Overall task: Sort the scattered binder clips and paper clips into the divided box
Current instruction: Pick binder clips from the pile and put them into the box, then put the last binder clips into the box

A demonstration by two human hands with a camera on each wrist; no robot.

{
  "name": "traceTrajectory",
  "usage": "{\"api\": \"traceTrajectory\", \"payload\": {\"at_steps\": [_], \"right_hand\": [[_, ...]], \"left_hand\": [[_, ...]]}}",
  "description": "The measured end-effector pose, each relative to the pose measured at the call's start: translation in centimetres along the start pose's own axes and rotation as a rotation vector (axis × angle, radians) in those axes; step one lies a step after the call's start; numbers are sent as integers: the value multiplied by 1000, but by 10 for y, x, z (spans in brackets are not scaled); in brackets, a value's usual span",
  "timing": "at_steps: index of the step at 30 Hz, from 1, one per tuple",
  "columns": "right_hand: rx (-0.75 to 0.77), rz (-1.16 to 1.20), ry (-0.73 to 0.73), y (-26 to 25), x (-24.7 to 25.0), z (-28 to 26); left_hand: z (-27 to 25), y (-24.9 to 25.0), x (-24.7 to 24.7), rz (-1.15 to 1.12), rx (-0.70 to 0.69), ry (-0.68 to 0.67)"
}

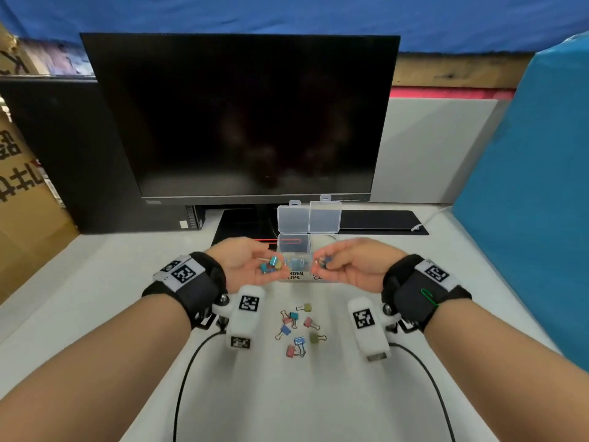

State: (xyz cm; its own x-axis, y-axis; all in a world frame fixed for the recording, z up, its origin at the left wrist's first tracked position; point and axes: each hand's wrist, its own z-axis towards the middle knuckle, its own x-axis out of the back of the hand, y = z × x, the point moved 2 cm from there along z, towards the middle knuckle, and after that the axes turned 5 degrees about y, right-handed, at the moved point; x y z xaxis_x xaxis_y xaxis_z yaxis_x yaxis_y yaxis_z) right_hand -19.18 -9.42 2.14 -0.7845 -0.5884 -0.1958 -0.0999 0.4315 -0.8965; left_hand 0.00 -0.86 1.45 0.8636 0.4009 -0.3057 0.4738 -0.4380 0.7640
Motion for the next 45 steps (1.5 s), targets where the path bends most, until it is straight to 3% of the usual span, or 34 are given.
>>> {"api": "traceTrajectory", "payload": {"at_steps": [6,10,15,17,19,21,23,25,28,34,40,45], "right_hand": [[31,-124,136,-38,-24,36],[-31,-307,178,-35,-30,54],[22,-263,157,-33,-28,43],[111,-408,157,-33,-22,30],[152,-725,99,-26,-16,18],[81,-1110,-33,-12,-16,8],[-11,-1343,-145,9,-22,2],[-14,-1432,-195,27,-28,1],[104,-1615,-214,43,-35,3],[162,-1594,-158,52,-37,6],[50,-1425,-168,56,-38,12],[-22,-1324,-171,52,-37,11]], "left_hand": [[22,36,-19,-84,-95,75],[28,38,-34,51,-83,82],[22,36,-30,252,-173,73],[9,33,-27,469,-302,111],[-3,23,-22,864,-400,115],[-5,4,-17,1251,-383,33],[0,-18,-13,1528,-315,-24],[5,-35,-13,1677,-293,-41],[6,-51,-14,1699,-283,-78],[0,-63,-22,1696,-369,-40],[1,-66,-28,1649,-426,-8],[0,-66,-36,1740,-391,-35]]}}
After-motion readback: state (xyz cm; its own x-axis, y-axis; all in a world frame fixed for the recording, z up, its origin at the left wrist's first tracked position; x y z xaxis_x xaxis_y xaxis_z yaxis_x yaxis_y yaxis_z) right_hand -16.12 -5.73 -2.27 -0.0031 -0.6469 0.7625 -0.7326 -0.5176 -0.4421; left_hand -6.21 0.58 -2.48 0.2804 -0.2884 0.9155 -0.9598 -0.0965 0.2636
